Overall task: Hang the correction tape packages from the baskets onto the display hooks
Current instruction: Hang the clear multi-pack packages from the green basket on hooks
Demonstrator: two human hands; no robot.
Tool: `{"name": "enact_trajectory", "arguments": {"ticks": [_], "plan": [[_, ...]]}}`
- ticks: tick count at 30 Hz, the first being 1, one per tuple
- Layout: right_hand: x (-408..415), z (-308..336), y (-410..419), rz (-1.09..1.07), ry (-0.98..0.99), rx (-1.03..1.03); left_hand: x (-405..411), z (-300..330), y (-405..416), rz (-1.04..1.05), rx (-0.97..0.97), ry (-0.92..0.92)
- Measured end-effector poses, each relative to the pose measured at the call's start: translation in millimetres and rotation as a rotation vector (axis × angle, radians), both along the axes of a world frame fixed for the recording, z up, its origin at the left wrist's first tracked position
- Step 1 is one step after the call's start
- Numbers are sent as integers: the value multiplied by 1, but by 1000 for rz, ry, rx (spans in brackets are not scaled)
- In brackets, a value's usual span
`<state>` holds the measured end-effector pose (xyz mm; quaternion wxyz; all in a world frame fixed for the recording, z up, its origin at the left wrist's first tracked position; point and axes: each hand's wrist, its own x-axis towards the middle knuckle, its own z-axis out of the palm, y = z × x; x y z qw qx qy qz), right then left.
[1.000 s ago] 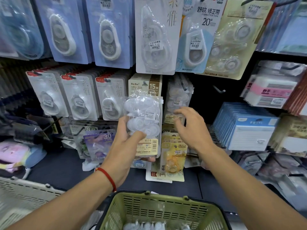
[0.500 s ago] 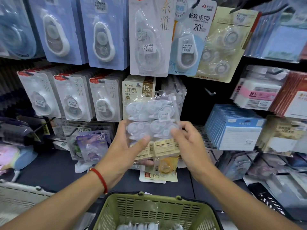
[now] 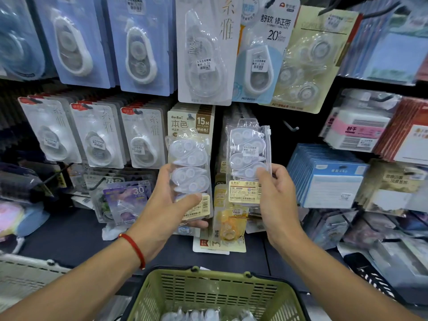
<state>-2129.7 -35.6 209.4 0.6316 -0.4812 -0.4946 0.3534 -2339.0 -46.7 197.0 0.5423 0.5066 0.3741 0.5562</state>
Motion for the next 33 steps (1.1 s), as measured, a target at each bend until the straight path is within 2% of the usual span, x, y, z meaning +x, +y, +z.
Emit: {"name": "enact_trajectory", "arguments": {"ticks": [14,19,21,24,26,33], "plan": [[2,1,-1,-23,-97,-34,-1,4,-1,-23,-21,-23],[9,-6,4,-162,-462,-84,-3,1,-3,-33,8,31],[6,-5,1,-76,-526,-35,-3,2,-4,-52,33,74],[-6,-3,-9,222,-488,-43,0,3,-7,-130,35,103],[-14,-5,-14,294,-459,-38,4,3,-9,-171,28,106],[-12,-2,-9,18,-189,-1,13,2,-6,-104,-14,76]]}}
